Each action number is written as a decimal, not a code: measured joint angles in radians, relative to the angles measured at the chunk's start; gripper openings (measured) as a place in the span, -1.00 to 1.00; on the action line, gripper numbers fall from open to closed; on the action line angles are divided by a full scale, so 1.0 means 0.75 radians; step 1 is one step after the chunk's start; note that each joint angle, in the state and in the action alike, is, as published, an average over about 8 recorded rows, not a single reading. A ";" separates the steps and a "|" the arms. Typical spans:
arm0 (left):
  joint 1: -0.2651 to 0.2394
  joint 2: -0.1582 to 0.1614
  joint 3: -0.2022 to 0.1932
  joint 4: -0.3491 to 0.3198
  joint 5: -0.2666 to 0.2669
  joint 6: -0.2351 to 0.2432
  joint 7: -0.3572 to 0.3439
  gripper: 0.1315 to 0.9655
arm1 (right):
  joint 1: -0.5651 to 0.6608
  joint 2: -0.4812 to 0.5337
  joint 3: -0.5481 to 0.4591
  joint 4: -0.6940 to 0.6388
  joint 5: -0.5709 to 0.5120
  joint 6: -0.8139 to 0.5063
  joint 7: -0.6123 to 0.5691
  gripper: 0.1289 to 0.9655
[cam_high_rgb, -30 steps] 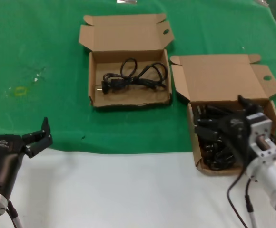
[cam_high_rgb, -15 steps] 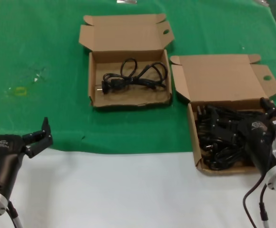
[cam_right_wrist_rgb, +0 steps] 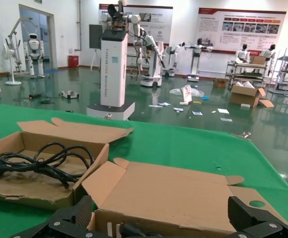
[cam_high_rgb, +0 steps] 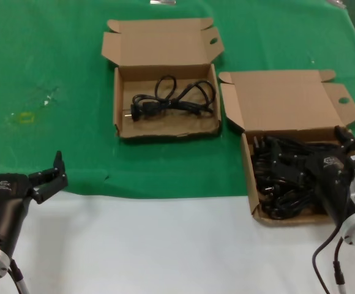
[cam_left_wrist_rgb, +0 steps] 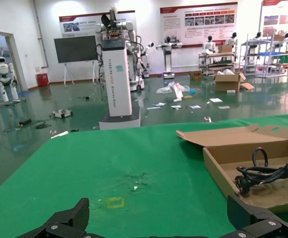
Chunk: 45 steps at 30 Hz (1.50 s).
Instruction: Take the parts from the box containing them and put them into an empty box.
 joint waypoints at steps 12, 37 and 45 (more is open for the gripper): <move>0.000 0.000 0.000 0.000 0.000 0.000 0.000 1.00 | 0.000 0.000 0.000 0.000 0.000 0.000 0.000 1.00; 0.000 0.000 0.000 0.000 0.000 0.000 0.000 1.00 | 0.000 0.000 0.000 0.000 0.000 0.000 0.000 1.00; 0.000 0.000 0.000 0.000 0.000 0.000 0.000 1.00 | 0.000 0.000 0.000 0.000 0.000 0.000 0.000 1.00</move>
